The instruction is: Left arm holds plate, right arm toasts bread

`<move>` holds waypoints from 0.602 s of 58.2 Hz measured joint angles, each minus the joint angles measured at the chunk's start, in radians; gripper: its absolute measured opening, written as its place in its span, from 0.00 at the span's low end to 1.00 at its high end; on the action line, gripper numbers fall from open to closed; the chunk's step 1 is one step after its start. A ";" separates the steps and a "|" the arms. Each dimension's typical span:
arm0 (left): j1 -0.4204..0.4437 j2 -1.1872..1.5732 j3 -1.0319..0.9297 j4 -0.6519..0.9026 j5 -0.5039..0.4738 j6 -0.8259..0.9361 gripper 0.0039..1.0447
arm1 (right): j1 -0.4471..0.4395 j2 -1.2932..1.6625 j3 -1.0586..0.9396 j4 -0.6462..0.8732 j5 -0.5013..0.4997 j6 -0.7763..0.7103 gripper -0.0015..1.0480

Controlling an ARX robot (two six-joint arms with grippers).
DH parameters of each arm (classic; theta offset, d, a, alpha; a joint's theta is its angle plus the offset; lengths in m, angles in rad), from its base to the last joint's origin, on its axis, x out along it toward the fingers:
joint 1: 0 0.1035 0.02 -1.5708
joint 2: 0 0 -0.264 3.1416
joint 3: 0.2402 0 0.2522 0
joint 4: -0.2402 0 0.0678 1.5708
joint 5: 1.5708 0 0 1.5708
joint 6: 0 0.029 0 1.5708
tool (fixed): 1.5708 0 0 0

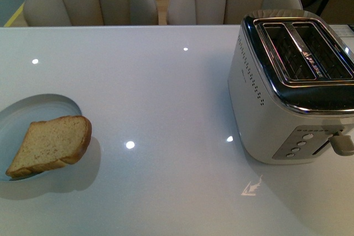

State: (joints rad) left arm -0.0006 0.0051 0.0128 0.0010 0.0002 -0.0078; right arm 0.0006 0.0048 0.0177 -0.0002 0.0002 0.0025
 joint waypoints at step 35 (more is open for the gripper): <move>-0.042 0.046 0.037 -0.097 -0.137 -0.052 0.93 | 0.000 0.000 0.000 0.000 0.000 0.000 0.91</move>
State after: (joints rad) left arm -0.0422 0.0509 0.0494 -0.0959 -0.1364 -0.0597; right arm 0.0006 0.0048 0.0177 -0.0002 -0.0002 0.0025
